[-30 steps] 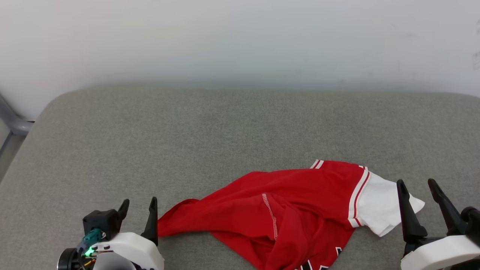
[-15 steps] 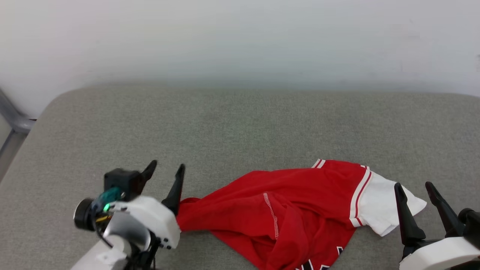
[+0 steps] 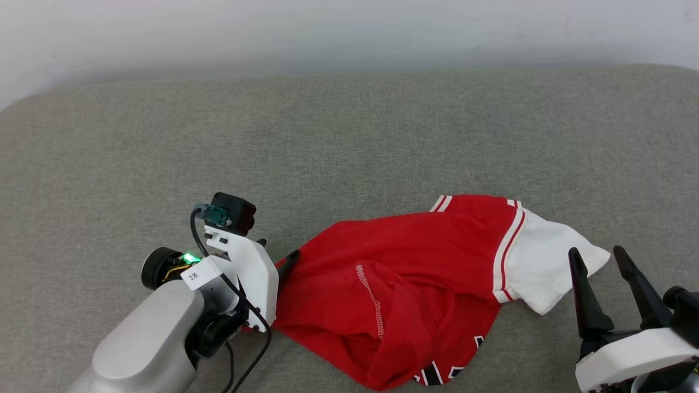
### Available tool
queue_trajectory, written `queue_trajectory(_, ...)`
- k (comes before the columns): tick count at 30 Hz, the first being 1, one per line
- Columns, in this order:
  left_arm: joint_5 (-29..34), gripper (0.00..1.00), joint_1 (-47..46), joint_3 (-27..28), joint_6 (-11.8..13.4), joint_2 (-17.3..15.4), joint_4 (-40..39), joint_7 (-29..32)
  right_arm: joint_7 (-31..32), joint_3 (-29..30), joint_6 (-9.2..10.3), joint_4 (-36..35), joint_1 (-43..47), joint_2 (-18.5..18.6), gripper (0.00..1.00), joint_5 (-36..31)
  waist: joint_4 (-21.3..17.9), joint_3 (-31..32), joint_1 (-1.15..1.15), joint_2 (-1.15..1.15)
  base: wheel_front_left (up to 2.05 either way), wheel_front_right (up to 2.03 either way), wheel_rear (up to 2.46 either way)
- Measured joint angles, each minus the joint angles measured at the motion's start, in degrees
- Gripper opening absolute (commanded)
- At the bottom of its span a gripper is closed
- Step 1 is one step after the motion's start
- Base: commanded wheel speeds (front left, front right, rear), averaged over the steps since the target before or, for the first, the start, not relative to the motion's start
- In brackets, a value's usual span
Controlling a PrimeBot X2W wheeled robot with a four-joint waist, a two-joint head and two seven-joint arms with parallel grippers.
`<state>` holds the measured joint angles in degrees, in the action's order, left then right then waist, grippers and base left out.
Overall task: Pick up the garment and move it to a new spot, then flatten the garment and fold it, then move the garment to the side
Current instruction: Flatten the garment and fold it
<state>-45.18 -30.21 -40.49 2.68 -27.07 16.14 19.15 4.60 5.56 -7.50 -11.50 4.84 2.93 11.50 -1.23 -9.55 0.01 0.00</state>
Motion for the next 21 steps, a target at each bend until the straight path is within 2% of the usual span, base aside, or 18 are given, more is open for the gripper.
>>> queue_trajectory(9, -1.93, 0.98, -3.47, -5.3, -5.0, 0.86, 7.98, 11.87, -1.12, -0.54, 0.0, 2.05, -1.4, 0.0, 1.0, 0.59, -2.64, -3.12, 0.0, 0.0, 0.0, 0.0, 0.0)
queue_trajectory(10, -2.18, 0.47, -3.87, -5.49, -5.39, 1.12, 8.43, 12.78, -1.14, -0.55, -0.01, 2.25, -1.44, -0.01, 1.0, 0.64, -2.75, -3.22, 0.0, 0.0, 0.0, 0.0, 0.0)
queue_trajectory(11, -2.56, 0.26, -4.16, -5.67, -5.77, 1.32, 8.87, 13.24, -1.32, -0.52, 0.0, 2.36, -1.47, 0.0, 1.0, 0.66, -2.81, -3.29, 0.0, 0.0, 0.0, 0.0, 0.0)
queue_trajectory(12, -2.46, 0.0, -4.29, -5.81, -5.92, 1.41, 9.28, 13.26, -1.33, -0.48, 0.0, 2.54, -1.6, 0.0, 1.0, 0.68, -2.88, -3.29, 0.0, 0.0, 0.0, 0.0, 0.0)
queue_trajectory(14, -1.53, 0.0, -4.38, -5.9, -5.91, 1.67, 10.02, 11.13, -1.57, -0.38, 0.0, 2.83, -1.68, 0.0, 1.0, 0.97, -2.9, -3.22, 0.0, 0.0, 0.0, 0.0, 0.0)
queue_trajectory(21, 4.2, 0.0, -7.11, -3.77, -1.55, 1.96, 10.87, -0.9, -1.65, 0.75, 0.0, 4.16, -1.58, 0.0, 1.0, 1.26, -1.84, -1.17, 0.0, 0.0, 0.0, 0.0, 0.0)
